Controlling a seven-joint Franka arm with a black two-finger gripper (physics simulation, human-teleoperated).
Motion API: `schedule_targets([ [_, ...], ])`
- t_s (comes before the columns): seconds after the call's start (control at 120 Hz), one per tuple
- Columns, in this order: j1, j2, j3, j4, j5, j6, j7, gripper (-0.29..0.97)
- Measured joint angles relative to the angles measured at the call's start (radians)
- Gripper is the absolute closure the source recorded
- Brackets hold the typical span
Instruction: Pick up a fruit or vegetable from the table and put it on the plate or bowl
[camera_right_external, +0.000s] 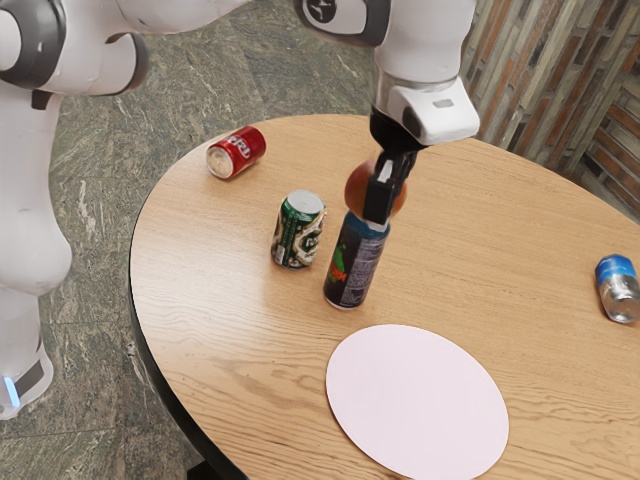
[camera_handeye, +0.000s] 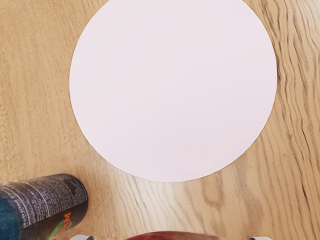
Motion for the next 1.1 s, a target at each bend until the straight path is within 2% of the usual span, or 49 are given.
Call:
schedule_targets([
  [0.117,-0.004,0.003,0.002,-0.022,0.017,0.022,-0.036,0.43],
  [0.317,-0.004,0.0,0.021,-0.159,0.025,0.149,-0.084,0.4],
  [0.508,-0.006,-0.001,0.026,-0.247,-0.007,0.241,-0.126,0.4],
  [0.617,-0.016,-0.013,0.133,-0.27,-0.042,0.266,-0.144,0.4],
  [0.725,-0.073,-0.033,0.244,-0.276,-0.06,0.3,-0.159,0.4],
  [1.1,-0.18,-0.123,0.304,-0.309,-0.055,0.354,-0.202,0.43],
])
